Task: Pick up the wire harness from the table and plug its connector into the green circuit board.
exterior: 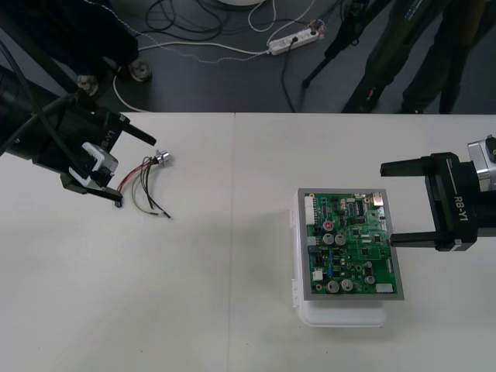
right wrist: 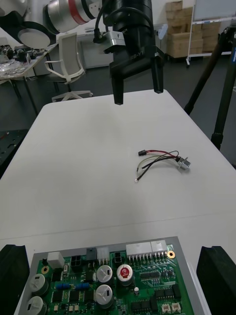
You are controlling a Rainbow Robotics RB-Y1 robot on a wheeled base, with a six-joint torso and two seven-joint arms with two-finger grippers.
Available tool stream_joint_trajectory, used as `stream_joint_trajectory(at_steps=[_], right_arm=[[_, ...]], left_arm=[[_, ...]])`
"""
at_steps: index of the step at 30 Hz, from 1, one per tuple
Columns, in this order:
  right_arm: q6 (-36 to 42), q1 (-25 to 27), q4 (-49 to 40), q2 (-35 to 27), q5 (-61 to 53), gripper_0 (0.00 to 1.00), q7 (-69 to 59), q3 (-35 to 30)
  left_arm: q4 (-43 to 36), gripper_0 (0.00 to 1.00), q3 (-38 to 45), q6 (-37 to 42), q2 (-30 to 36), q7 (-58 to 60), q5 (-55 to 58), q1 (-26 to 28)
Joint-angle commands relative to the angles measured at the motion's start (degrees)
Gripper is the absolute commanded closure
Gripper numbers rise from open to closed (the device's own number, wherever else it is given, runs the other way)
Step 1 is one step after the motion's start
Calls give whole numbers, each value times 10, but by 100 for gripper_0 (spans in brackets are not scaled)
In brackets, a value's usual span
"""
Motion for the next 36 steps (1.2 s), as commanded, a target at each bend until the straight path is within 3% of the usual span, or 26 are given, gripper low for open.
stream_joint_trajectory(at_steps=[1, 9, 27, 36], right_arm=[[-1, -22, -1, 12, -18, 0, 7, 4], [-1, -34, 0, 48, -22, 0, 9, 1], [-1, -56, 61, 94, -15, 0, 12, 1], [-1, -53, 63, 94, -16, 0, 67, 1]], left_arm=[[-3, 0, -40, -18, 33, -39, -24, -59], [17, 0, -119, -16, 52, -111, -37, -124], [200, 0, -358, 49, 54, -393, -10, -313], [228, 0, -458, 109, 40, -489, -24, -361]])
